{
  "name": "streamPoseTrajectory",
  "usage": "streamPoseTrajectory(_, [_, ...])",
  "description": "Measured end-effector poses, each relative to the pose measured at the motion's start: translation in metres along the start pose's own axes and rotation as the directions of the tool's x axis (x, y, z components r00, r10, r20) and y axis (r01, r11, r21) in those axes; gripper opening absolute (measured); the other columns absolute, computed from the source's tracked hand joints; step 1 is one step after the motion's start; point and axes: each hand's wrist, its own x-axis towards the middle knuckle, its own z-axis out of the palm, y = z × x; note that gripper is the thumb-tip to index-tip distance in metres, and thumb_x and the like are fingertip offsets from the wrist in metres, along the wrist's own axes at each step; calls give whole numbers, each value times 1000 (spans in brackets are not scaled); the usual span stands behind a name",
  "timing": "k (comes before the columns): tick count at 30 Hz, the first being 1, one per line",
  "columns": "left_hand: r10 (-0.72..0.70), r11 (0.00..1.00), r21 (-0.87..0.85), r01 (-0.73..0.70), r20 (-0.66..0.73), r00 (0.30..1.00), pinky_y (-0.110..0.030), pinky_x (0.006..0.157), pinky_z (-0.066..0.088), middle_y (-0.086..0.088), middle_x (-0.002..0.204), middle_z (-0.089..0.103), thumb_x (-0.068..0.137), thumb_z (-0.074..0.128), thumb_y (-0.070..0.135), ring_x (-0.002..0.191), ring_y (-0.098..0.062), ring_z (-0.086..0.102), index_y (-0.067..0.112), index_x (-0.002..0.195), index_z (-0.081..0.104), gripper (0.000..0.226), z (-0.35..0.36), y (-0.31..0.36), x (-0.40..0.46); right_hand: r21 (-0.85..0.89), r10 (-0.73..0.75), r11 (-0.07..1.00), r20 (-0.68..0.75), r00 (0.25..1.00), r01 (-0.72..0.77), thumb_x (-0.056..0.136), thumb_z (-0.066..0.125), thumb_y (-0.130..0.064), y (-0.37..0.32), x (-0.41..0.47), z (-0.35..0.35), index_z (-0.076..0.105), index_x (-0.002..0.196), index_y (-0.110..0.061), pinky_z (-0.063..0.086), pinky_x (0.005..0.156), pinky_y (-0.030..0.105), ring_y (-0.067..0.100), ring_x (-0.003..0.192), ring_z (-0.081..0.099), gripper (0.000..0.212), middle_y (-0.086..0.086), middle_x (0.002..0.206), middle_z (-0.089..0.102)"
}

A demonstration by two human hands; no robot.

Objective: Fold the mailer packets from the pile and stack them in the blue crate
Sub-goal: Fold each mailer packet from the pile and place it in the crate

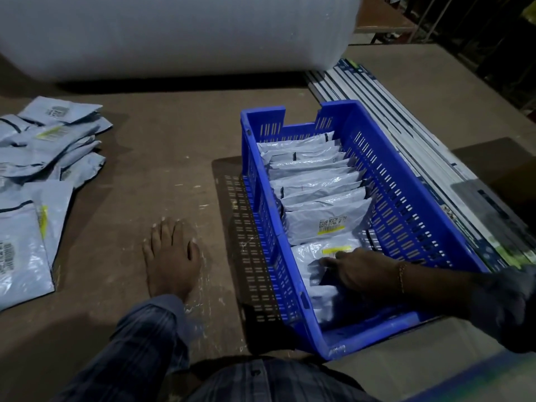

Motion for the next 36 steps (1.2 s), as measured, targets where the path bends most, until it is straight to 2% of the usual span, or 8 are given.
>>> streamPoseTrajectory(2, [13,1000,11,-12,-18,1000,-61,124,21,-16,168,34,102,33,45,154,-40,27,14,160,39,66,1,0,0,12,59,998,-100,993,-58,72,75,-21,5,-5,-6,69,81,-17,31,46,31,26,76,62,11,8,112,67])
streamPoseTrajectory(4, [8,1000,7,-8,-1,1000,-61,124,21,-16,168,33,102,33,46,154,-40,27,14,161,38,67,1,-1,1,94,130,989,-202,971,-113,79,69,-17,8,-4,-2,62,79,-20,40,44,33,26,71,59,7,4,97,62])
streamPoseTrajectory(8, [14,1000,-4,-14,1,1000,-62,122,23,-16,167,35,102,32,45,153,-41,28,14,160,39,66,2,-2,1,107,176,981,-148,973,-161,88,57,-19,3,-4,2,63,95,-20,51,52,40,27,79,61,9,2,111,58])
streamPoseTrajectory(13, [20,1000,1,-20,-18,1000,-64,121,25,-18,164,38,100,36,42,151,-42,31,13,158,40,65,-1,-1,1,187,217,963,-107,970,-195,74,64,-26,9,-7,-8,68,103,-22,49,53,36,25,81,64,30,-2,113,60])
streamPoseTrajectory(22, [19,1000,-1,-19,-10,1000,-62,121,24,-19,165,37,100,35,43,151,-41,31,13,158,41,65,2,-1,2,404,479,852,-343,808,-334,89,76,-32,22,-1,-16,60,101,-19,32,43,29,27,52,58,24,0,95,62])
streamPoseTrajectory(27, [19,1000,0,-19,-13,1000,-62,122,23,-18,165,36,101,35,43,151,-41,30,14,158,42,65,2,-2,0,421,512,838,-382,770,-348,88,76,-31,30,18,-24,50,110,-19,47,49,36,27,67,61,36,2,92,62])
streamPoseTrajectory(32, [20,1000,5,-20,-7,1000,-62,122,24,-18,165,36,101,34,44,151,-41,31,13,158,42,65,2,-1,0,445,528,821,-354,772,-357,73,68,-6,39,30,-30,52,108,-18,40,62,37,26,81,52,41,2,90,62])
streamPoseTrajectory(36, [24,1000,10,-24,-8,1000,-62,122,24,-18,166,36,102,33,44,152,-40,30,13,159,40,65,1,-1,2,391,490,854,-384,782,-343,75,60,-5,44,32,-27,56,115,-18,42,75,39,25,89,50,42,2,100,58])
